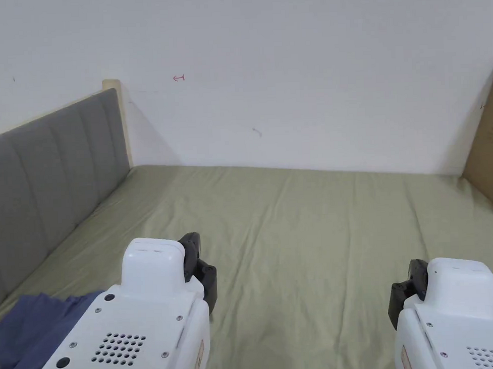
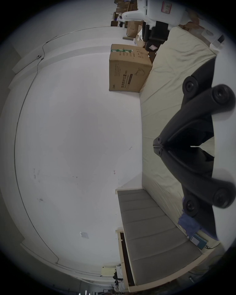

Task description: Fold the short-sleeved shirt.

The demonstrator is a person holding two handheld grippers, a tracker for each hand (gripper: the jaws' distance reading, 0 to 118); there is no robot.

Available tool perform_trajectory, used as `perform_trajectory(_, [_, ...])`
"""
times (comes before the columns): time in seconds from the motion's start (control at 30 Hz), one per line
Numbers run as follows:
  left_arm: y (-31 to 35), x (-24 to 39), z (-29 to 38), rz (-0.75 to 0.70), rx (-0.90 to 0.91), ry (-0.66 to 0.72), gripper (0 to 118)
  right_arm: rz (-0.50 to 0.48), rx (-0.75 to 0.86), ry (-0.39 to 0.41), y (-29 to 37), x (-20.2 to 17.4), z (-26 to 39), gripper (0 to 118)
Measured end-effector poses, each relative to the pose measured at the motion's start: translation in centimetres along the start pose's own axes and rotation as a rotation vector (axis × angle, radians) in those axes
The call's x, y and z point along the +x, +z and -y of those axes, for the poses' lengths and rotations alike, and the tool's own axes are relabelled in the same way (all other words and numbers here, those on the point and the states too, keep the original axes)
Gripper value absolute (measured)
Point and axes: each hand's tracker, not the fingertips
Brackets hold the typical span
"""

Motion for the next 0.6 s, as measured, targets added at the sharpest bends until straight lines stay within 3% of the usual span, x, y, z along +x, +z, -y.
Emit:
perform_trajectory(0.17, [1.2,-2.7,-0.2,-0.094,-0.015,0.014,0,-0.177,-0.01,-0.003,-0.3,-2.8,-0.7,0])
perform_trajectory(0.23, [2.4,-4.6,-0.3,-0.161,-0.012,0.032,0,-0.254,-0.016,0.027,-0.4,-5.5,-0.8,0])
perform_trajectory(0.4, [6.0,-8.6,-0.3,-0.356,-0.046,-0.031,0,-0.491,-0.068,-0.001,-0.5,-12.0,-0.7,0])
perform_trajectory(0.6, [9.2,-12.9,0.3,-0.496,-0.071,-0.013,0,-0.62,-0.074,0.059,0.9,-17.4,0.2,0])
